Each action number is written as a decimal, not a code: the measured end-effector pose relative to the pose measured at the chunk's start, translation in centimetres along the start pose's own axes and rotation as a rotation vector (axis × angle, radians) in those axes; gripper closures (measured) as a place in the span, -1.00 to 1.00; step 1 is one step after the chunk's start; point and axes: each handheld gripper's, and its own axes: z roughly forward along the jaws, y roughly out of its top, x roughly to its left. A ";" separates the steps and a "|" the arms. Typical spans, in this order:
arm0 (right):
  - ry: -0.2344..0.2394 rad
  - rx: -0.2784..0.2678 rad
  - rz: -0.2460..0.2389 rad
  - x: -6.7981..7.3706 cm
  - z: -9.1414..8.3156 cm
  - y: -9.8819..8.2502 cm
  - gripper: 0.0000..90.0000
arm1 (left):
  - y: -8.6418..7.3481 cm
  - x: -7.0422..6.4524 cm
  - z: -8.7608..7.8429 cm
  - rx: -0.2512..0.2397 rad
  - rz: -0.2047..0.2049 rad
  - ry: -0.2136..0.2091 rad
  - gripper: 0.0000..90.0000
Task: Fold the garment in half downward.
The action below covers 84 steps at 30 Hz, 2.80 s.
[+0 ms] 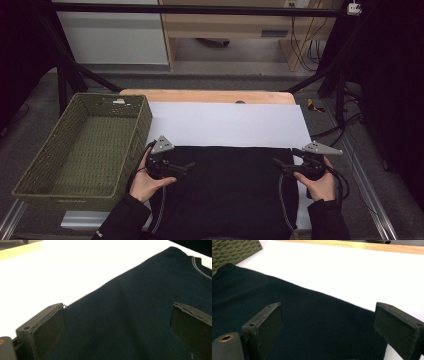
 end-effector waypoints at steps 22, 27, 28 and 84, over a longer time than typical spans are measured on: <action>-0.086 0.115 0.043 -4.2 4.0 -1.3 -0.68 | -1.3 6.0 6.9 0.133 -0.058 0.152 -0.56; -0.118 0.141 0.053 -5.1 4.4 -1.9 -0.56 | -1.4 6.0 7.3 0.169 -0.045 0.149 -0.32; -0.129 0.149 0.056 -5.3 4.5 -2.0 -0.54 | -1.4 6.0 7.3 0.175 -0.046 0.145 -0.28; -0.203 0.133 0.112 -6.9 7.8 1.5 0.86 | 2.5 9.6 9.0 0.114 -0.149 0.186 0.86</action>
